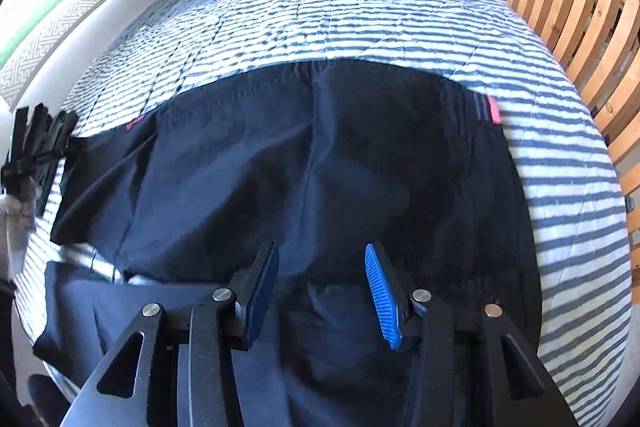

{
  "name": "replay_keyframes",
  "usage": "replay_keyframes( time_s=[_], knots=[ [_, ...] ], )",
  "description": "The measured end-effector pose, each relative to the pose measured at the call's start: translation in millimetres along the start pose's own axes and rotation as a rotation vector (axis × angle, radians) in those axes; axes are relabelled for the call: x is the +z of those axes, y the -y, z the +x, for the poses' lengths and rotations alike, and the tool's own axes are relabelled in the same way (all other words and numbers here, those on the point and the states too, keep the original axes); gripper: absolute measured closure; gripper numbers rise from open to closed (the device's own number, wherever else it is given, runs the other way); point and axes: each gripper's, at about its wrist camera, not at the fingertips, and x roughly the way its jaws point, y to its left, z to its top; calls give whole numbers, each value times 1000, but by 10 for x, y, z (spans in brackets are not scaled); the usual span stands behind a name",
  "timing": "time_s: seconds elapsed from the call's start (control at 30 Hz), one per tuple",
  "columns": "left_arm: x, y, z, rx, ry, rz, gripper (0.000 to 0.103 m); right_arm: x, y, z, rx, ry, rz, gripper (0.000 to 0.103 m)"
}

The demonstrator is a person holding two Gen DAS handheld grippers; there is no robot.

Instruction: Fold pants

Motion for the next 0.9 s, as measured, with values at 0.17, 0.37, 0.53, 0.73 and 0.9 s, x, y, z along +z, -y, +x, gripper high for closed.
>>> replay_keyframes(
  time_s=[0.17,0.37,0.53,0.73,0.9],
  knots=[
    [-36,-35,-159,47,-51,24,88,-286,107,-143,-49,-10,18,62],
    [-757,-245,-906,-4,15,-11,62,-821,458,-416,-59,-21,138,61],
    [-1824,-436,-1470,-49,-5,-94,59,-1370,760,-643,-62,-15,249,58],
    [-2955,-465,-1886,-97,-42,-240,59,-1895,1052,-799,-85,-28,383,58],
    [-3434,-373,-2009,-150,-83,-295,59,-2120,1230,-929,-73,-14,453,58]
  ],
)
